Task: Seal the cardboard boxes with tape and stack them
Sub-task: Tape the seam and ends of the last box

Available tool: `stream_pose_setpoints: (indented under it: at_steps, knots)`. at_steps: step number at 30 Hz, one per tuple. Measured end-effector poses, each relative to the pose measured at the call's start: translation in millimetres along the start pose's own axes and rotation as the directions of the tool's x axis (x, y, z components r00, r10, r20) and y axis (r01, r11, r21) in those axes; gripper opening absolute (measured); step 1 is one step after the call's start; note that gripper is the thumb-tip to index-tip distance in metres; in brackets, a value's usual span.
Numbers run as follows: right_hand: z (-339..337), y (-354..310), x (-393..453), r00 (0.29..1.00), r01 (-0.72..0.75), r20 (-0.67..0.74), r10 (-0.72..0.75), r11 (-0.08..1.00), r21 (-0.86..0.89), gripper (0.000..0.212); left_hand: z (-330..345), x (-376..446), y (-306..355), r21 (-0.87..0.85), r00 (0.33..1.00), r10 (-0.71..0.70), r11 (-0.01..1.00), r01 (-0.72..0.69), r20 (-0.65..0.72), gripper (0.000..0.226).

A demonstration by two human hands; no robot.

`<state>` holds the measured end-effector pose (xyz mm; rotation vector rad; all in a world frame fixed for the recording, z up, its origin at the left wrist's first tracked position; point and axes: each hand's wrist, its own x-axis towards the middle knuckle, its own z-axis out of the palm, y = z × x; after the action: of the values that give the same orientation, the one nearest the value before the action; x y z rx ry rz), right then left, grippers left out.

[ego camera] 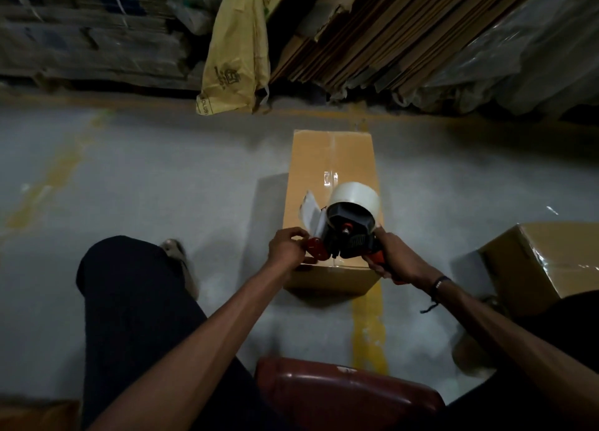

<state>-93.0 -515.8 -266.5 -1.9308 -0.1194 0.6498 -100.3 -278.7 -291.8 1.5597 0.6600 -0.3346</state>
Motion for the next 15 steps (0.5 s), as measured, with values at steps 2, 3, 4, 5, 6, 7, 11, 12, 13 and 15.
stream_pose_setpoints:
  at_steps: [2, 3, 4, 5, 6, 7, 11, 12, 13, 15]
  knots:
    - [2, 5, 10, 1.000, 0.004, 0.009, -0.004, 0.999, -0.034, 0.082, -1, 10, -12, 0.073, 0.999, 0.020, 0.997, -0.016, -0.048, 0.027]
    - [2, 8, 15, 1.000, 0.007, 0.021, -0.005, 0.999, -0.054, 0.084, -3, 16, -17, 0.092, 0.997, 0.020, 0.996, -0.013, -0.072, 0.032]
    - [3, 14, 22, 0.999, 0.001, 0.038, 0.001, 0.997, -0.072, 0.087, -5, 24, -23, 0.111, 0.995, 0.026, 0.994, -0.015, -0.097, 0.038]
    - [5, 20, 28, 0.998, -0.007, 0.054, 0.012, 0.996, -0.086, 0.090, -7, 32, -29, 0.138, 0.994, 0.037, 0.990, -0.022, -0.106, 0.041]
    - [7, 26, 35, 0.998, -0.013, 0.066, 0.020, 0.995, -0.100, 0.093, -8, 39, -33, 0.165, 0.994, 0.035, 0.986, -0.017, -0.105, 0.041]
    - [9, 30, 41, 0.997, -0.013, 0.076, 0.022, 0.993, -0.114, 0.095, -11, 45, -37, 0.178, 0.994, 0.023, 0.984, -0.003, -0.109, 0.036]
    - [6, 42, 65, 0.997, -0.013, 0.072, 0.026, 0.985, -0.175, 0.088, -46, 66, -62, 0.166, 0.966, 0.005, 0.985, 0.040, -0.259, 0.011]
    - [1, 47, 66, 0.998, -0.026, 0.059, 0.038, 0.983, -0.183, 0.087, -57, 72, -72, 0.187, 0.960, 0.010, 0.981, 0.044, -0.279, 0.016]
    - [-4, 54, 65, 0.998, -0.040, 0.050, 0.050, 0.982, -0.187, 0.088, -66, 76, -78, 0.202, 0.961, 0.024, 0.979, 0.034, -0.276, 0.018]
    - [-11, 69, 61, 0.996, -0.066, 0.040, 0.075, 0.977, -0.201, 0.089, -74, 86, -90, 0.241, 0.970, 0.030, 0.970, 0.030, -0.242, 0.018]
